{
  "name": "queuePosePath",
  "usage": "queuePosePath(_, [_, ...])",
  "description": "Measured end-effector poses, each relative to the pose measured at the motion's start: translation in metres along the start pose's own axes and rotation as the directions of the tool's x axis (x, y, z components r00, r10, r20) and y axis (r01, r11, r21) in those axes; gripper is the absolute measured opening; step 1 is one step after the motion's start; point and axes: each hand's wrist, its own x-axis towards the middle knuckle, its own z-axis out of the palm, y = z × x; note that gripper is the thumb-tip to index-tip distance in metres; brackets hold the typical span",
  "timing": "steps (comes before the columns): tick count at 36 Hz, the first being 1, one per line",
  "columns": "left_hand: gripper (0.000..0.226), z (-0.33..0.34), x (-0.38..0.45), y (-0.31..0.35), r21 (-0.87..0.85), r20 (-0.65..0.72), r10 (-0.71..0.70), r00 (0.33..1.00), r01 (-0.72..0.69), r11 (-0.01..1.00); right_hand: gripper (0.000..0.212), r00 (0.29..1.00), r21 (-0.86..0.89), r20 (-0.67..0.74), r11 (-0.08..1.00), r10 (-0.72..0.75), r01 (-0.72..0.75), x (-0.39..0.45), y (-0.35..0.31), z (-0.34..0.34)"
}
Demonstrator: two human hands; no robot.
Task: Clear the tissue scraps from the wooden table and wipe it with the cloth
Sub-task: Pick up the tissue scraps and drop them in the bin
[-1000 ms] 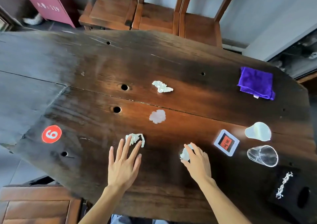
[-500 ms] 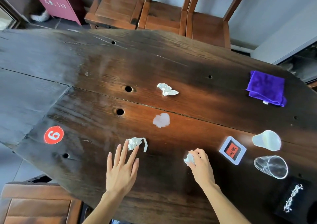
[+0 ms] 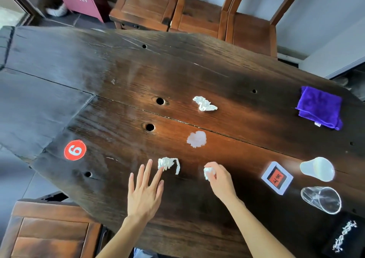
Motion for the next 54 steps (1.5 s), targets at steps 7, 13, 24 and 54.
queuePosePath(7, [0.057,0.0,0.003,-0.009,-0.025,-0.013,-0.051,0.999,0.051,0.998,0.027,0.988,-0.074,0.011,0.985,-0.153,0.153,0.019,-0.064,0.039])
queuePosePath(13, [0.057,0.004,0.006,-0.016,-0.032,-0.019,-0.06,0.998,0.06,0.998,0.044,0.979,-0.19,0.043,0.96,-0.2,0.205,0.03,-0.1,0.076])
queuePosePath(24, [0.059,0.009,0.007,-0.025,-0.098,-0.021,-0.066,0.998,0.064,0.993,0.066,0.921,-0.542,0.172,0.747,-0.35,0.385,0.01,-0.099,0.119])
queuePosePath(54, [0.057,-0.021,0.052,0.011,-0.058,0.006,0.027,1.0,-0.027,0.998,0.03,0.981,0.212,-0.163,0.968,-0.102,0.136,0.021,-0.054,-0.001])
